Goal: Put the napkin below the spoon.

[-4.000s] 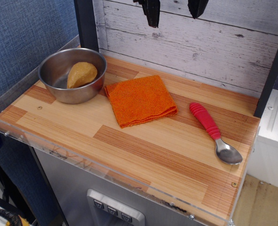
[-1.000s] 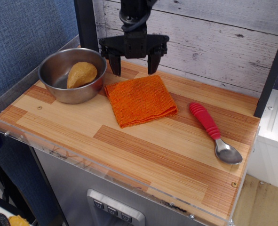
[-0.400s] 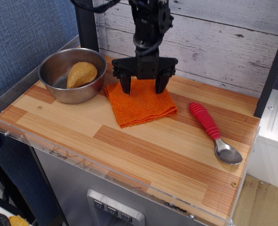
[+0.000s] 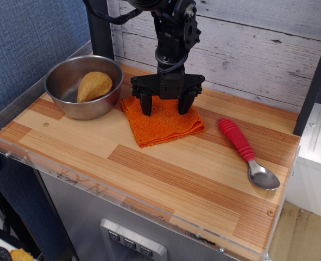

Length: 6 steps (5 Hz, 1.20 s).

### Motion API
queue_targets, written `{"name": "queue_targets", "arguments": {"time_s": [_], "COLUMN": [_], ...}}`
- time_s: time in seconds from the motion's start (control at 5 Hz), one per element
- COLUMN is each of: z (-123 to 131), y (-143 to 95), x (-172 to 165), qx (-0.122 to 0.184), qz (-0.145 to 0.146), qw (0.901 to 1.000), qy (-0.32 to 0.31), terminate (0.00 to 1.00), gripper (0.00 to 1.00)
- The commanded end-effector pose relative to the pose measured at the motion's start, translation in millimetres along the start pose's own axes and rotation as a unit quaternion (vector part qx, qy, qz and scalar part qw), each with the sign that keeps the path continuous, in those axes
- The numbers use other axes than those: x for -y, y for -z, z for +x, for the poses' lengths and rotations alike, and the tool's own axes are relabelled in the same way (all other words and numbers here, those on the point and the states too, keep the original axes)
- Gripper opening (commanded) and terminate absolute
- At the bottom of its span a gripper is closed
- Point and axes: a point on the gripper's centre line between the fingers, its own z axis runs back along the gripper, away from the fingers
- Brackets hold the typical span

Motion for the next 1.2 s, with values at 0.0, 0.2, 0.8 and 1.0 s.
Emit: {"name": "queue_targets", "arguments": {"time_s": [0.0,0.2,0.8,1.0], "z": [18.7,39.2,91.4,110.2], "y": [-6.9,-11.5,-28.3,-28.8], "x": [-11.6,-14.1,-1.7,5.2], "qx": [-0.001,0.001,0.009,0.013], "qz": [0.011,0.016,0.024,0.024], "qw": [0.9996,0.9986,0.9945,0.9916], "qy": [0.026,0.050,0.101,0.126], "terminate": [0.00,0.00,0.00,0.00], "gripper": [1.00,1.00,1.00,1.00]}}
